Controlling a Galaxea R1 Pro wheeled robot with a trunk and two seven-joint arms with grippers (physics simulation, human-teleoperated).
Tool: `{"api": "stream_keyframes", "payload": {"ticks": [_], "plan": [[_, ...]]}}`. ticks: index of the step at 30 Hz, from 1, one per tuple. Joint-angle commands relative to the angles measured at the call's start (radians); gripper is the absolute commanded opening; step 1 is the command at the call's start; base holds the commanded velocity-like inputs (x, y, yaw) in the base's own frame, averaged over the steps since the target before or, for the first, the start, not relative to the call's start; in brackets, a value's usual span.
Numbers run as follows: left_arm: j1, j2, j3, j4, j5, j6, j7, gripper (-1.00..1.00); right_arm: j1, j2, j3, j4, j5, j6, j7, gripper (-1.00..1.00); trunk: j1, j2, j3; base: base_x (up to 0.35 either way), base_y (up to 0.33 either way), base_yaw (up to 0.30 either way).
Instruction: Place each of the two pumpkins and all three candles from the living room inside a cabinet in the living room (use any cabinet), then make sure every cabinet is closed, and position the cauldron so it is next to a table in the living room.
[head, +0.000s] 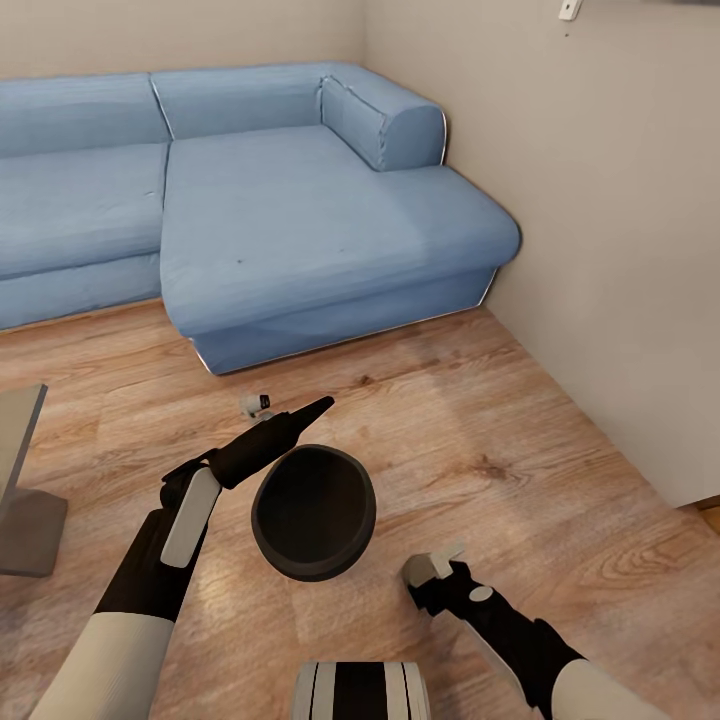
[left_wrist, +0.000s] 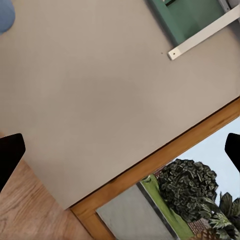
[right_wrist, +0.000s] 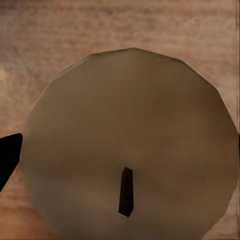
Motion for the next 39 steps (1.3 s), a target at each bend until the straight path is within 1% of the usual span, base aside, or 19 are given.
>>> {"api": "stream_keyframes", "payload": {"ticks": [1,4,8,13,16,18,20,23,29,31,33,34,35,36,37,38,39], "plan": [[0.000,0.000,0.000,0.000,0.000,0.000,0.000,1.00,0.000,-0.001,-0.005,0.000,-0.003,0.000,0.000,-1.00,0.000,0.000,0.000,0.000,0.000,0.000],[0.000,0.000,0.000,0.000,0.000,0.000,0.000,1.00,0.000,-0.006,-0.012,-0.016,-0.003,0.000,-0.001,-1.00,0.000,0.000,0.000,0.000,0.000,0.000],[0.000,0.000,0.000,-0.001,0.000,0.000,0.000,1.00,0.000,-0.030,-0.027,-0.048,-0.004,0.001,-0.002,-1.00,0.000,0.000,0.000,0.000,0.000,0.000],[0.000,0.001,0.001,0.000,0.000,0.000,0.000,1.00,0.000,-0.043,-0.031,-0.055,-0.005,0.002,-0.002,-1.00,0.000,0.000,0.000,0.000,0.000,0.000],[0.000,0.001,0.001,0.000,0.000,0.000,0.000,1.00,0.000,-0.051,-0.058,-0.073,-0.006,0.008,-0.001,-1.00,0.000,0.000,0.000,0.000,0.000,0.000],[0.000,0.001,0.001,0.000,0.000,0.000,0.001,1.00,0.000,-0.052,-0.068,-0.078,-0.006,0.045,-0.001,-1.00,0.000,0.000,0.000,0.000,0.000,0.000],[0.000,0.001,0.001,0.000,0.000,0.000,0.001,1.00,0.000,-0.052,-0.070,-0.081,-0.006,0.067,-0.001,-1.00,0.000,0.000,0.000,0.000,0.000,0.000],[0.000,0.002,0.001,0.005,0.000,-0.001,0.001,1.00,0.000,-0.050,-0.072,-0.085,-0.006,0.079,-0.001,-1.00,0.000,0.000,0.000,0.000,0.000,0.000],[-0.001,-0.001,0.001,-0.001,0.000,0.005,0.009,1.00,0.000,-0.049,-0.071,-0.086,-0.006,0.082,0.000,-1.00,0.000,0.000,0.000,0.000,0.000,0.000],[-0.003,-0.008,0.000,-0.002,0.000,0.012,0.010,1.00,0.000,-0.049,-0.071,-0.086,-0.006,0.082,0.000,-1.00,0.000,0.000,0.000,0.000,0.000,0.000],[-0.015,-0.031,-0.002,-0.003,-0.003,0.024,0.010,1.00,0.000,-0.050,-0.071,-0.086,-0.006,0.082,0.001,-1.00,-0.001,0.000,0.008,0.000,0.000,0.000],[-0.019,-0.036,-0.010,-0.002,-0.004,0.026,0.009,1.00,0.000,-0.051,-0.071,-0.086,-0.006,0.082,0.002,-1.00,-0.001,0.001,0.012,0.000,0.000,0.000],[-0.022,-0.038,-0.026,-0.002,-0.005,0.027,0.009,1.00,0.000,-0.051,-0.071,-0.086,-0.006,0.082,0.002,-1.00,-0.002,0.001,0.015,0.000,0.000,0.000],[-0.023,-0.039,-0.048,-0.002,-0.006,0.028,0.009,1.00,0.000,-0.051,-0.071,-0.086,-0.006,0.082,0.002,-1.00,-0.002,0.001,0.019,0.000,0.000,0.000],[-0.025,-0.037,-0.080,-0.003,-0.007,0.027,0.009,1.00,0.000,-0.050,-0.071,-0.086,-0.006,0.082,0.002,-1.00,-0.003,0.001,0.023,0.000,0.000,0.000],[-0.025,-0.037,-0.089,-0.004,-0.007,0.027,0.009,1.00,0.000,-0.050,-0.071,-0.086,-0.007,0.081,0.002,-1.00,-0.003,0.002,0.027,0.000,0.000,0.000],[-0.026,-0.036,-0.106,-0.009,-0.007,0.027,0.010,1.00,0.000,-0.050,-0.072,-0.086,-0.007,0.081,0.002,-1.00,-0.004,0.002,0.031,0.000,0.000,0.000]]}}
